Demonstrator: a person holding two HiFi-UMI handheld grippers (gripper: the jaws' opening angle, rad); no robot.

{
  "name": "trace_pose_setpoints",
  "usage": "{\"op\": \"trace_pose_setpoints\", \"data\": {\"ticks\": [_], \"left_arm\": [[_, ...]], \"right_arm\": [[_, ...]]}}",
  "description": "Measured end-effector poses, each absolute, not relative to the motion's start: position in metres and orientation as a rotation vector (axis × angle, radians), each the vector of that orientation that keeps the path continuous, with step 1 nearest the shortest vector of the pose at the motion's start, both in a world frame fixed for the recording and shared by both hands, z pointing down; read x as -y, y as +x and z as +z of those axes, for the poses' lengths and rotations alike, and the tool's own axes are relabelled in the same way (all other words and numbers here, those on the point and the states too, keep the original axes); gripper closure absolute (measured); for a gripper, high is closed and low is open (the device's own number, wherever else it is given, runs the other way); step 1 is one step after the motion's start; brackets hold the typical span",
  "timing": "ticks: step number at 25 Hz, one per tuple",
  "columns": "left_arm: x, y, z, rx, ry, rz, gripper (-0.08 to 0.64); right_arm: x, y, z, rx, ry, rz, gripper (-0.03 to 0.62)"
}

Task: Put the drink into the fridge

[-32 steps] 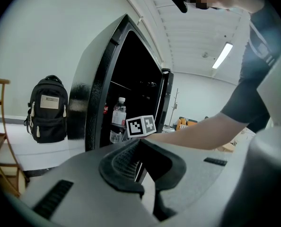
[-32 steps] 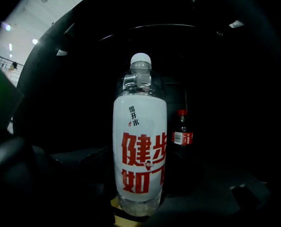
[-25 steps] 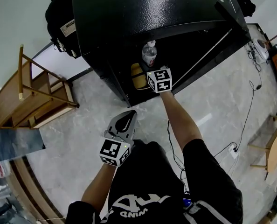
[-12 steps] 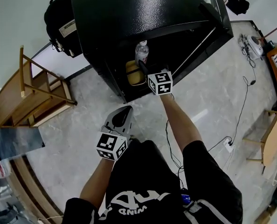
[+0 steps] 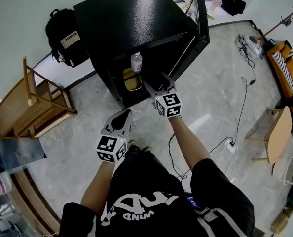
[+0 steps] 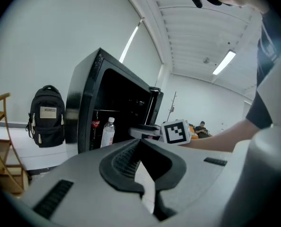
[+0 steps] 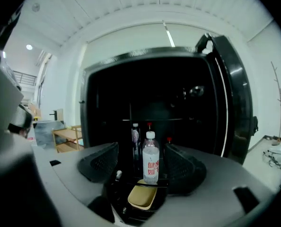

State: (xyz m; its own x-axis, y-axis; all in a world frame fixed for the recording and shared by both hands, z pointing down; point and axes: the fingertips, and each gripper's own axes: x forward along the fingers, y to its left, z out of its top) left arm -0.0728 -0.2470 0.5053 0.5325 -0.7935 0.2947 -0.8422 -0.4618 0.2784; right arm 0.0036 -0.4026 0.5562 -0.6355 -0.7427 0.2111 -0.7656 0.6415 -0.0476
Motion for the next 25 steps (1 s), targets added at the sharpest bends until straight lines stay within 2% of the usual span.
{"op": "trace_pose_setpoints", "data": {"ticks": [10, 19, 25], "left_arm": [[0.209, -0.063, 0.447, 1.306, 2.421, 0.17, 0.552], [0.184, -0.059, 0.425, 1.283, 2.426, 0.133, 0.552], [0.179, -0.048, 0.415, 1.239, 2.458, 0.111, 0.552]], "right_arm": [[0.318, 0.032, 0.467, 2.715, 1.263, 0.22, 0.285], [0.253, 0.051, 0.425, 2.771, 1.259, 0.194, 0.29], [0.225, 0.061, 0.412, 2.791, 1.243, 0.211, 0.375]]}}
